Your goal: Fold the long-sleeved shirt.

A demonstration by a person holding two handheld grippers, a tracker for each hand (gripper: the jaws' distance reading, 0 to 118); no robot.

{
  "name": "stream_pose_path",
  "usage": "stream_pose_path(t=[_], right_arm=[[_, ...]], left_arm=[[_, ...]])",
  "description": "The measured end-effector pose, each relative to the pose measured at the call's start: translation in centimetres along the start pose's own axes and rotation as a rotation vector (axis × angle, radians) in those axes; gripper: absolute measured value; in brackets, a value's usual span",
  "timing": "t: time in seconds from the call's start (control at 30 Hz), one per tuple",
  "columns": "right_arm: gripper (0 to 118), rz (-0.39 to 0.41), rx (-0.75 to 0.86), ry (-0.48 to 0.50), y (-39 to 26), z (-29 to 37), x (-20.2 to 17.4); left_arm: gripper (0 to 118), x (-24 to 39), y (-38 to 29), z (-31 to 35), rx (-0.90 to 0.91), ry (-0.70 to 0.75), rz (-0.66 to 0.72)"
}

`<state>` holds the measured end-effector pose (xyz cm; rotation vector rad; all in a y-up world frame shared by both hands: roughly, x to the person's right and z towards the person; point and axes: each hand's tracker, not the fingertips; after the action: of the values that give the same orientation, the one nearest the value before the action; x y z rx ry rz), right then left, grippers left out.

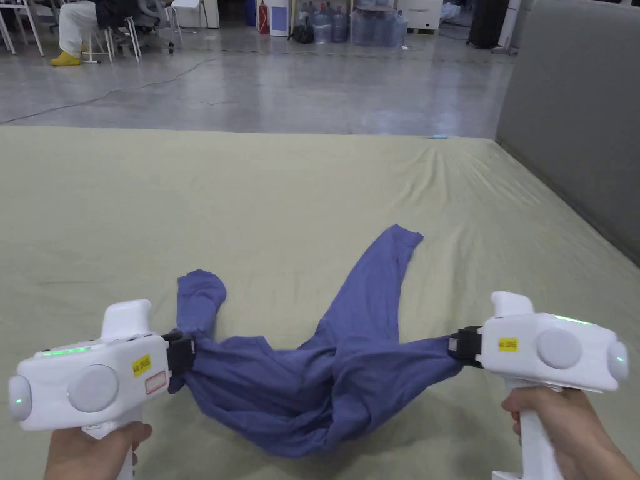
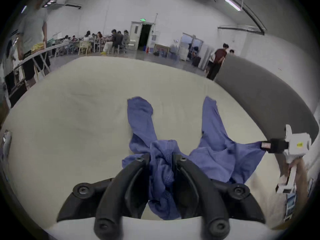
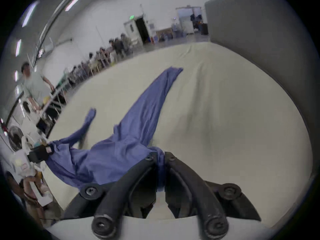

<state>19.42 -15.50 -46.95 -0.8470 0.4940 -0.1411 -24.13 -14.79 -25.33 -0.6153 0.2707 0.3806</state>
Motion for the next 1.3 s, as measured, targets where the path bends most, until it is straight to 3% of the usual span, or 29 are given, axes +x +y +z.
stream_pose_path(t=[0.17, 0.3, 0.47, 0.63, 0.77, 0.93, 1.1, 1.3], right_arm=[[3, -0.070, 0.162, 0.007, 0.0, 3.4, 0.5], [3, -0.012, 0.282, 0.098, 2.8, 6.3, -2.8], [3, 0.060, 0.401, 0.185, 12.7, 9.7, -7.6], [3, 0.162, 0.490, 0.143, 24.2, 11.3, -12.6], [3, 0.181, 0.514, 0.114, 34.1, 10.9, -16.8], [3, 0.190, 0.641, 0.035, 41.1, 13.2, -20.2], [3, 0.182, 0.646, 0.023, 42.9, 12.3, -20.1], [3, 0.157, 0.476, 0.023, 35.4, 2.5, -15.4]], left_arm=[[16, -1.0, 1.5, 2.3, 0.102, -0.052, 0.132], [16, 0.8, 5.5, 4.5, 0.222, -0.103, 0.094], [15, 2.9, 16.6, 7.3, 0.345, -0.140, 0.072], [15, 4.6, 28.8, 9.1, 0.408, -0.130, 0.043], [15, 5.7, 39.2, 8.1, 0.433, -0.078, 0.027], [14, 6.2, 46.6, 8.1, 0.436, 0.036, 0.050], [14, 5.1, 46.8, 5.8, 0.425, 0.013, 0.080], [14, 2.7, 37.1, -2.9, 0.245, 0.035, 0.053]])
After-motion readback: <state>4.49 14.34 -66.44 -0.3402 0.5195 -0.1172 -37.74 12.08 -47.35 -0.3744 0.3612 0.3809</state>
